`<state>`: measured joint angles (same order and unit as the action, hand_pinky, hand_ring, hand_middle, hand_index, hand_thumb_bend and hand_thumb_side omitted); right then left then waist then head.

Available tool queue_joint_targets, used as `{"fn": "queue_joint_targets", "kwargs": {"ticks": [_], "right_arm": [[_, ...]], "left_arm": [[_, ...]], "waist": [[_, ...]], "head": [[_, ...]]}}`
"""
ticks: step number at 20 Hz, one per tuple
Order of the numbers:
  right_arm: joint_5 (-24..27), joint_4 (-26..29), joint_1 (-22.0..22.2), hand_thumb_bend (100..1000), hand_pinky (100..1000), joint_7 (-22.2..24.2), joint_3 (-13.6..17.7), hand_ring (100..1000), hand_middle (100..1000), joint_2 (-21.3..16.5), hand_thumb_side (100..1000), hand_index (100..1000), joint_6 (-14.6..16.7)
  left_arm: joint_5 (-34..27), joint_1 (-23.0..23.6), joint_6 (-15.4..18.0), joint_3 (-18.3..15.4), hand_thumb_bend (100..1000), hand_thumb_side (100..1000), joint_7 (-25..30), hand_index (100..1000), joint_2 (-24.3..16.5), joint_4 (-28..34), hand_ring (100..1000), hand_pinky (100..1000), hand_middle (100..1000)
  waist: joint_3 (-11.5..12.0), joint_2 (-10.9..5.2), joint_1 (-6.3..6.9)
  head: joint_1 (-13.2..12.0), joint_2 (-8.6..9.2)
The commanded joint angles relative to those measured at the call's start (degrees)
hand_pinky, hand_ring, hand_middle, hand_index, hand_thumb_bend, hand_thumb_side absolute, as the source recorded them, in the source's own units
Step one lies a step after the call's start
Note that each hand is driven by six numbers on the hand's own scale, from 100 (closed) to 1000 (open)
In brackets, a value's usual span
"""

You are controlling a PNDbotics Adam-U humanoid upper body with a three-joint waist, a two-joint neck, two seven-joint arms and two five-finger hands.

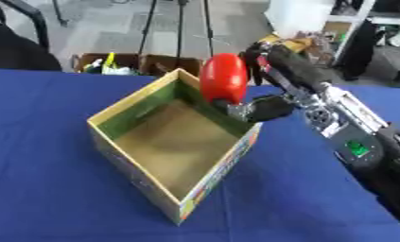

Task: Pick up objects on the table and place them in the box.

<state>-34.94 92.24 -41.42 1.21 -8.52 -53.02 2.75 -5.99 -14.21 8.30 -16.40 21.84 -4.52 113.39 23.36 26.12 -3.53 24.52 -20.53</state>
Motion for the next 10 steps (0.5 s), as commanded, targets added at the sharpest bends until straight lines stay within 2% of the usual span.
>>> {"fn": "queue_joint_targets", "kwargs": {"ticks": [1,10], "right_arm": [[-1.94,-1.68,-1.26,100,100,-0.16,0.31,361,389,-1.75,761,411,0.18],[-5.69,-4.09,-1.57,100,100,-1.17,-0.32,364,392,-1.26,782,412,0.94]], "left_arm": [[-0.15,-0.12,0.62,0.13,100,936,0.10,752,-0.40,1.21,509,428,550],[0.18,-0.46,0.82,0.05,100,939,0.30,752,0.02,1.21,509,427,551]], "waist": [[0.49,-0.92,0.15],[2.52,-0.19,-0.92]], "head": [[1.44,0.69],[4.47,1.40]]}}
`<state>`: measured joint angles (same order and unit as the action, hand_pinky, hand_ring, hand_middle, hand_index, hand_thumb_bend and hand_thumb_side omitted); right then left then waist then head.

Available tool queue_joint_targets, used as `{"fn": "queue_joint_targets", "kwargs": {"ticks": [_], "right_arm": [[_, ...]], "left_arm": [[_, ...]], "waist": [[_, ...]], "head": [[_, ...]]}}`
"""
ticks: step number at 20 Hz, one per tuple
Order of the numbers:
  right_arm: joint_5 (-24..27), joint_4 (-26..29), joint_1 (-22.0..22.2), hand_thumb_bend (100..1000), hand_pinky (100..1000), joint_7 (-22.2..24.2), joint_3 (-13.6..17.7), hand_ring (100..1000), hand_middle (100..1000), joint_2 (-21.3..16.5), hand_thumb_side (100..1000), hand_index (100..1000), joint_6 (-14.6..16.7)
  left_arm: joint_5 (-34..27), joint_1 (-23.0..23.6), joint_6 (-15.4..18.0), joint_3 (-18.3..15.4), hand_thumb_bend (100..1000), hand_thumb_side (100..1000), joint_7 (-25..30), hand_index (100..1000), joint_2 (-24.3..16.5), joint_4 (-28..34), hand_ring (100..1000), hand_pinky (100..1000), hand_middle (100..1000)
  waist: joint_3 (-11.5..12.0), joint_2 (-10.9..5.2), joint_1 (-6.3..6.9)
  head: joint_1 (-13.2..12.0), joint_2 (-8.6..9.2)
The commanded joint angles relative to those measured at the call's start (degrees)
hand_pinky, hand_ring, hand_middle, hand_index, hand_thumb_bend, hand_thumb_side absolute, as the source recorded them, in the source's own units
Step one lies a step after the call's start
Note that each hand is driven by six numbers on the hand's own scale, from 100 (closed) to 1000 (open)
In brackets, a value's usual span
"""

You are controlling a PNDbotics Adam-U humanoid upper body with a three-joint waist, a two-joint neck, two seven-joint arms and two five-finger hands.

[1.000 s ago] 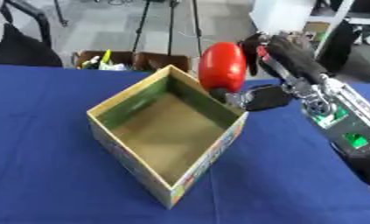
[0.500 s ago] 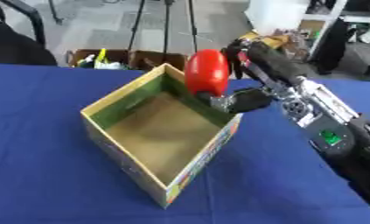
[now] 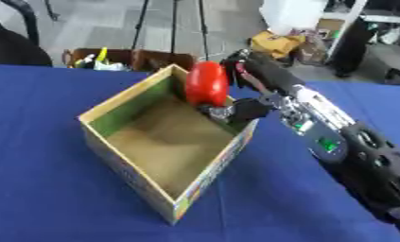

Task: Pick up objects on the table and place them in the box.

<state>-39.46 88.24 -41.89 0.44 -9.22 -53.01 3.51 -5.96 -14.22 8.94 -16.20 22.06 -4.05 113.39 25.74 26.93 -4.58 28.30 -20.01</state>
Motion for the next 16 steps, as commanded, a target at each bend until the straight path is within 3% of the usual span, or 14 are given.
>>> {"fn": "queue_joint_targets", "kwargs": {"ticks": [1,5,9,16], "right_arm": [[-1.66,-0.25,-1.21,100,100,-0.48,0.26,358,394,-1.19,791,412,0.29],[-4.97,-0.08,-1.77,100,100,-0.69,-0.55,336,354,-0.96,862,412,1.32],[-10.27,2.24,-2.52,100,100,-0.01,-1.24,360,383,-1.41,929,415,2.78],[-18.65,7.06,-3.51,100,100,7.60,-2.01,390,421,-2.66,994,419,5.07]], "left_arm": [[0.17,-0.54,0.13,-0.13,100,940,0.13,752,-0.43,1.21,509,427,551],[0.31,-0.83,-0.15,-0.13,100,940,0.36,752,-0.37,1.21,509,426,550],[0.50,-0.98,-0.46,-0.18,100,942,0.52,753,-0.47,1.21,509,425,541],[0.63,-1.23,-1.05,-0.17,100,941,0.68,753,-1.00,1.21,510,425,541]], "waist": [[0.27,-0.96,0.00],[0.71,-0.80,-0.50],[0.59,-0.88,-0.96],[0.61,-1.57,-1.85]], "head": [[0.90,0.90],[1.54,0.97],[1.96,0.70],[4.06,0.18]]}}
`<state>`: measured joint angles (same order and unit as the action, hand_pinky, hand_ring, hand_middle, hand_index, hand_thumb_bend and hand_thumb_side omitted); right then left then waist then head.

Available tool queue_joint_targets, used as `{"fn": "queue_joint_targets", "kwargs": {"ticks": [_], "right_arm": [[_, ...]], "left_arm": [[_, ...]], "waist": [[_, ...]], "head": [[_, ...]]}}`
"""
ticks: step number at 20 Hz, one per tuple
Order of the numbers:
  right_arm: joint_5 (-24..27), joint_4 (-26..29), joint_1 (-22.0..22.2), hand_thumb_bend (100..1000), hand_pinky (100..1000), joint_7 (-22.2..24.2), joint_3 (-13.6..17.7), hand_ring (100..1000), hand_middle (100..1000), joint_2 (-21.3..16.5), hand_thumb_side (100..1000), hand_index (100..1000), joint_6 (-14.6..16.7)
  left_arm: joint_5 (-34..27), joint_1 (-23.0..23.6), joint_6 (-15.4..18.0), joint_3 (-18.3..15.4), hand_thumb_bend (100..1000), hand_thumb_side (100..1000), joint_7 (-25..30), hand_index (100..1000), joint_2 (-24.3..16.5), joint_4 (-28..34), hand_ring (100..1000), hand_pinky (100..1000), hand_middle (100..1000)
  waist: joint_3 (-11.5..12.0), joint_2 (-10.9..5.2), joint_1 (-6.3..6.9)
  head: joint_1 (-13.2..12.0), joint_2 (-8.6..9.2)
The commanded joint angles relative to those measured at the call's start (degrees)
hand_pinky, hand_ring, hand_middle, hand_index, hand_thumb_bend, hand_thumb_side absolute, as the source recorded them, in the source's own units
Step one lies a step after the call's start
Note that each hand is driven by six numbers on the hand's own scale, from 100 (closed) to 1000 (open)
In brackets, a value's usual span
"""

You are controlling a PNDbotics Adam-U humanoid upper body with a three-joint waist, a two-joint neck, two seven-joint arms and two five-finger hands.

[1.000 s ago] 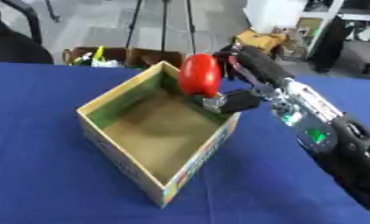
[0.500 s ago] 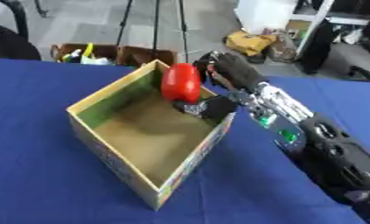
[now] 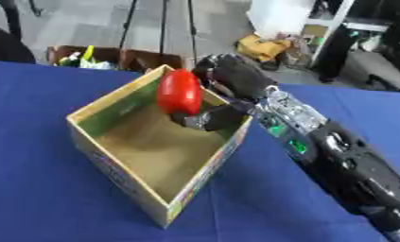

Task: Pick up objects on the table and place them in the box.

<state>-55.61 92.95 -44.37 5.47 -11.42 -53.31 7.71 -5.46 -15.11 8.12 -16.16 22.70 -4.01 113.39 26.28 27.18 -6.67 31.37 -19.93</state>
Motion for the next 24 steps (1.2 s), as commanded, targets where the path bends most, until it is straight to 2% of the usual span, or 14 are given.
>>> {"fn": "queue_joint_targets", "kwargs": {"ticks": [1,7,13,17,19,20,22,24], "right_arm": [[-3.27,2.81,-1.09,100,100,3.93,0.02,391,423,-2.35,992,419,1.44],[-4.55,4.85,-1.40,100,100,9.39,-0.59,398,430,-1.73,968,422,4.20],[-2.01,4.00,-1.58,100,100,12.04,-1.33,392,425,-0.44,935,427,5.08],[-0.49,3.22,-1.90,100,100,13.85,-1.69,413,452,0.20,935,474,5.67],[-0.05,3.15,-1.86,100,100,13.89,-1.55,457,501,0.22,929,485,5.54],[0.18,3.10,-1.78,100,100,13.98,-1.58,516,636,0.26,894,486,5.51],[1.10,2.78,-1.61,100,108,14.95,-1.82,599,798,0.45,859,483,5.72],[2.71,2.35,-1.44,100,239,16.92,-2.06,754,933,0.62,834,492,6.09]], "left_arm": [[0.13,-0.37,-0.30,-0.21,100,941,0.06,753,-1.10,1.21,510,425,541],[0.07,-0.72,-0.70,-0.22,100,943,0.24,753,-1.20,1.21,510,423,541],[0.10,-1.11,-1.00,-0.18,100,944,0.55,752,-0.90,1.21,509,422,540],[0.14,-1.26,-0.95,-0.21,100,943,0.71,751,-0.62,1.21,509,421,540],[0.17,-1.28,-0.92,-0.24,100,943,0.72,751,-0.55,1.21,509,421,540],[0.17,-1.31,-0.91,-0.22,100,943,0.73,751,-0.53,1.21,509,420,540],[0.16,-1.35,-0.93,-0.20,100,942,0.77,751,-0.47,1.21,508,420,541],[0.17,-1.35,-0.93,-0.22,100,942,0.74,750,-0.43,1.21,508,419,541]], "waist": [[0.12,-1.88,0.14],[0.38,-1.93,-0.42],[0.85,-1.50,-0.77],[1.17,-1.05,-0.83],[1.15,-0.93,-0.82],[1.15,-0.87,-0.82],[1.14,-0.77,-0.80],[1.12,-0.71,-0.76]], "head": [[1.32,0.01],[1.91,-0.23],[2.52,0.15],[3.17,0.54],[3.38,0.63],[3.49,0.68],[3.72,0.72],[3.89,0.72]]}}
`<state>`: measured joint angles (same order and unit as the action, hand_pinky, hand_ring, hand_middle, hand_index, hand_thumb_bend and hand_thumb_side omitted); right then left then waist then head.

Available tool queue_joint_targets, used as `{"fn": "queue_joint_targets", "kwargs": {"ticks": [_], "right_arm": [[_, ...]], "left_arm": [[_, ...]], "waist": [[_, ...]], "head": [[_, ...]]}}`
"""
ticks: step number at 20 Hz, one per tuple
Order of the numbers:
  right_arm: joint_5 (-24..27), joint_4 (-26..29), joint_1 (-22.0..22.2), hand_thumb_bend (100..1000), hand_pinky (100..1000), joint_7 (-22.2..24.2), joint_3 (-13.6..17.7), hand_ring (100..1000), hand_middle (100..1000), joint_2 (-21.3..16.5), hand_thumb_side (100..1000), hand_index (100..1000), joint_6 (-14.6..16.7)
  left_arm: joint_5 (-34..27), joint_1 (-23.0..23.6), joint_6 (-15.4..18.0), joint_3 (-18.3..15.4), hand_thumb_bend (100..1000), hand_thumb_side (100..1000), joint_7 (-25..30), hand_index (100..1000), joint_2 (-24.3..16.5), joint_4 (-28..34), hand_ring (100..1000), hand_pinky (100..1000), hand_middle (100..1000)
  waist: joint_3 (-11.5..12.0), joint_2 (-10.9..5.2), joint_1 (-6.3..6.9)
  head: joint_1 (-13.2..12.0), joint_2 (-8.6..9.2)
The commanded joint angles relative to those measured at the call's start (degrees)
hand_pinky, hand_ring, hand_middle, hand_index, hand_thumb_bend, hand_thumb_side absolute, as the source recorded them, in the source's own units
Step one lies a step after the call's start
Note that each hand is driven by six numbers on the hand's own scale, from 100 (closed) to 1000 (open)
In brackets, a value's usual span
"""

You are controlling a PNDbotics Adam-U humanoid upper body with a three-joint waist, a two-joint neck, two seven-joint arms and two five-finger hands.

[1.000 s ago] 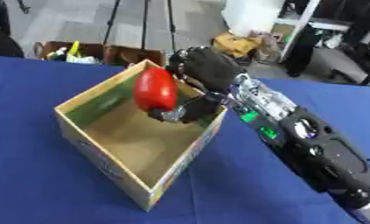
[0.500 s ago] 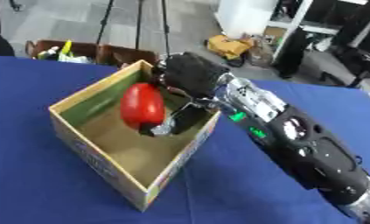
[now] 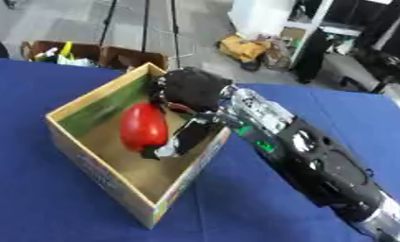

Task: Pick up objects on the table and place them in the box.

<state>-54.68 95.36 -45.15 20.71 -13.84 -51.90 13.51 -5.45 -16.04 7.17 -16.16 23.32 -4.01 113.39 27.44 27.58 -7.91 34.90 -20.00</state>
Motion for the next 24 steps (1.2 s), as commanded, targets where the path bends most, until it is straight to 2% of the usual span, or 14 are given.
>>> {"fn": "queue_joint_targets", "kwargs": {"ticks": [1,3,4,5,6,8,10,24], "right_arm": [[2.45,-0.12,-0.69,100,283,2.58,0.43,791,962,-0.80,835,502,0.35],[3.34,0.10,-0.71,100,358,3.96,0.64,839,1000,-0.91,807,553,0.40],[3.66,0.31,-0.70,100,395,4.55,0.74,863,1000,-0.99,769,610,0.41],[3.99,0.53,-0.65,162,427,5.32,0.76,883,1000,-1.06,748,650,0.54],[4.40,0.72,-0.61,313,450,6.20,0.78,900,1000,-1.11,723,696,0.68],[5.35,1.06,-0.61,457,479,7.83,0.99,921,1000,-1.18,716,750,0.77],[5.98,1.57,-0.54,558,478,8.94,1.22,924,1000,-1.28,707,758,0.60],[8.71,5.57,0.27,548,451,7.89,2.29,907,1000,-2.19,730,746,-1.65]], "left_arm": [[0.17,-0.41,0.02,-0.23,100,942,0.11,750,-0.41,1.21,508,419,541],[0.22,-0.36,0.00,-0.24,100,942,0.11,750,-0.39,1.21,508,419,540],[0.25,-0.34,-0.02,-0.24,100,942,0.13,750,-0.39,1.21,508,419,540],[0.27,-0.34,-0.04,-0.22,100,942,0.15,750,-0.38,1.21,508,419,540],[0.28,-0.34,-0.06,-0.21,100,942,0.18,749,-0.38,1.21,508,419,541],[0.28,-0.31,-0.10,-0.21,100,942,0.20,749,-0.39,1.21,508,420,541],[0.27,-0.29,-0.13,-0.22,100,942,0.20,749,-0.41,1.21,508,420,541],[0.04,-0.04,-0.54,-0.27,100,940,0.16,748,-0.76,1.21,509,421,541]], "waist": [[-0.06,-1.10,0.51],[-0.16,-1.10,0.55],[-0.22,-1.09,0.57],[-0.28,-1.09,0.58],[-0.34,-1.10,0.60],[-0.44,-1.14,0.65],[-0.56,-1.19,0.70],[-1.55,-2.14,1.10]], "head": [[0.41,0.78],[0.52,0.73],[0.56,0.72],[0.60,0.68],[0.63,0.63],[0.71,0.65],[0.82,0.61],[1.30,-0.25]]}}
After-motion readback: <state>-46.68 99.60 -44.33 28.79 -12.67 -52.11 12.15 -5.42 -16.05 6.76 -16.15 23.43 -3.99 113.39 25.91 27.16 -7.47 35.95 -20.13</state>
